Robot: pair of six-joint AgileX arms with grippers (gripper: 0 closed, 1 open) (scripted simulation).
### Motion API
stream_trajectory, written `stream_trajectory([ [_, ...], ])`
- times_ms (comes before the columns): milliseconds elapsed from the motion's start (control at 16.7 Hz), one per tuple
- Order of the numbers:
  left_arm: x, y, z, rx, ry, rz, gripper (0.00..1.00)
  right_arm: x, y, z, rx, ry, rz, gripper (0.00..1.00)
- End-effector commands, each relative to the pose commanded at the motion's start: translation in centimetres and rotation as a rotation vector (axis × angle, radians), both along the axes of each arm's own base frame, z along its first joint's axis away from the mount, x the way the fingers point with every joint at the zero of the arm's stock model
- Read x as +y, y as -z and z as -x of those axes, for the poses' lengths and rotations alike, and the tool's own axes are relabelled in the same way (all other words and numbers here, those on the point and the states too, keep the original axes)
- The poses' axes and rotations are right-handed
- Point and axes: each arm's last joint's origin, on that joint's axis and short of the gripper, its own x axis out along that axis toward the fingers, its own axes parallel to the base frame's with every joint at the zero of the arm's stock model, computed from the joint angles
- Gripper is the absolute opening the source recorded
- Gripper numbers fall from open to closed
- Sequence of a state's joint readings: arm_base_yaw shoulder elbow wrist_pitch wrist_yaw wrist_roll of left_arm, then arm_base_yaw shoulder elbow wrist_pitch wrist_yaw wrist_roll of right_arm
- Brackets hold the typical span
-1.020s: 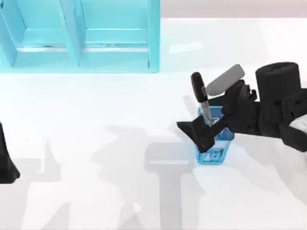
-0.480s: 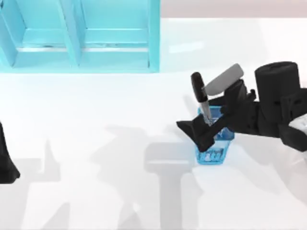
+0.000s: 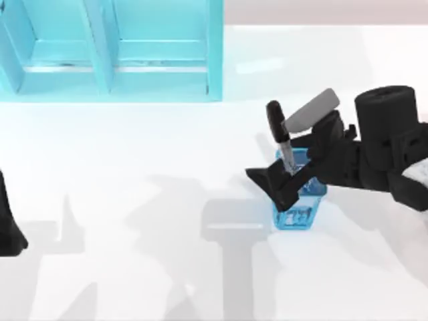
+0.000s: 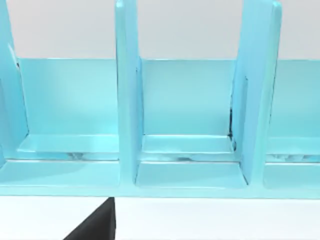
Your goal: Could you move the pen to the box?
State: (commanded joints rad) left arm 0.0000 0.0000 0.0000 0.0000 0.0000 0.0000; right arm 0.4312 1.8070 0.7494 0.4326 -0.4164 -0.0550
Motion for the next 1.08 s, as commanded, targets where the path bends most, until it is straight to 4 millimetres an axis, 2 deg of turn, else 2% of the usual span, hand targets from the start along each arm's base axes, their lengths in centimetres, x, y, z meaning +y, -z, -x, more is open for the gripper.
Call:
stream_trajectory([
  [300, 0.0, 0.0, 0.0, 0.0, 0.0, 0.0, 1.0, -0.1, -0.4, -0.2, -0.002, -0.007, -0.006, 0.0],
  [480, 0.0, 0.0, 0.0, 0.0, 0.0, 0.0, 1.0, -1.4, -1.5, -1.1, 0.008, -0.026, -0.001, 0.0],
  [600, 0.0, 0.0, 0.0, 0.0, 0.0, 0.0, 1.0, -3.1, -3.1, -2.0, 0.019, -0.032, 0.004, 0.0],
  [780, 0.0, 0.0, 0.0, 0.0, 0.0, 0.0, 1.0, -6.7, -6.4, -2.7, 0.042, -0.031, 0.01, 0.0],
  [1080, 0.0, 0.0, 0.0, 0.0, 0.0, 0.0, 1.0, -12.7, -12.7, -1.3, 0.031, -0.014, -0.002, 0.0],
])
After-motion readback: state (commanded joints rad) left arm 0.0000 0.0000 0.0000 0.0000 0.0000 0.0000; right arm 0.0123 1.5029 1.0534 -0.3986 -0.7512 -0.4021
